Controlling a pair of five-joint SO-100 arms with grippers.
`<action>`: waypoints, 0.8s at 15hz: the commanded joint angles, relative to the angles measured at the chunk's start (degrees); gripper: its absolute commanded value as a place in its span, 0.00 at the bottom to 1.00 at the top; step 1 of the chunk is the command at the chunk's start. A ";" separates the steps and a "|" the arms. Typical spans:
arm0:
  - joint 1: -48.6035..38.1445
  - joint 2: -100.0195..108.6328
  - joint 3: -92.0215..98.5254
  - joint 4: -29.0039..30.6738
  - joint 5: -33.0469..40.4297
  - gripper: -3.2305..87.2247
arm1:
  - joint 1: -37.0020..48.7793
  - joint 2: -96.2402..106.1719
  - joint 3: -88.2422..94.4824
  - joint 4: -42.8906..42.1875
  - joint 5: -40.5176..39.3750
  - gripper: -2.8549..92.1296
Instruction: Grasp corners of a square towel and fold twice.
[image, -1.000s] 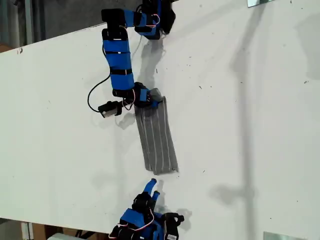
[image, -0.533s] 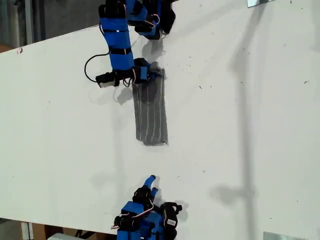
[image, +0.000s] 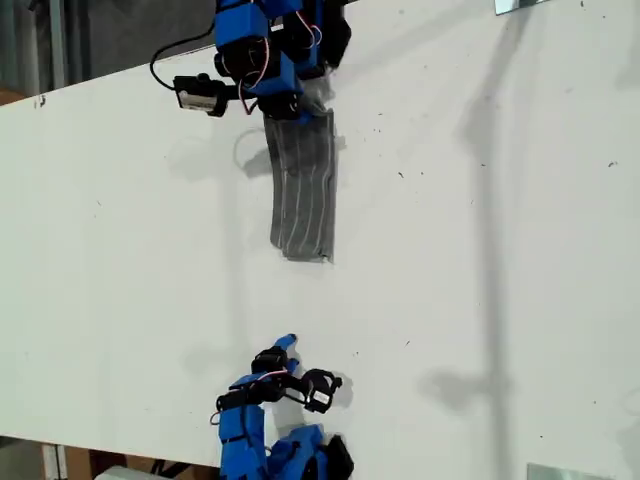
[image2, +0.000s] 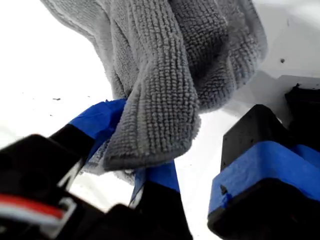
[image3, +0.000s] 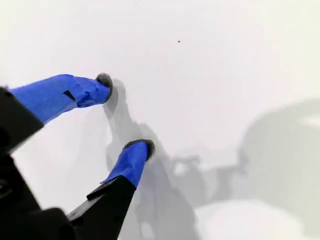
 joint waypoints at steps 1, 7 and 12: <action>-2.99 0.35 -0.88 -0.44 -0.79 0.27 | 0.35 -2.64 -9.23 2.11 -0.88 0.03; -3.52 1.49 0.97 -0.35 -4.83 0.27 | 6.15 -38.94 -39.20 -1.14 -18.02 0.03; -3.60 3.52 2.72 -1.23 -5.01 0.27 | 6.24 -56.60 -56.07 -2.11 -25.49 0.03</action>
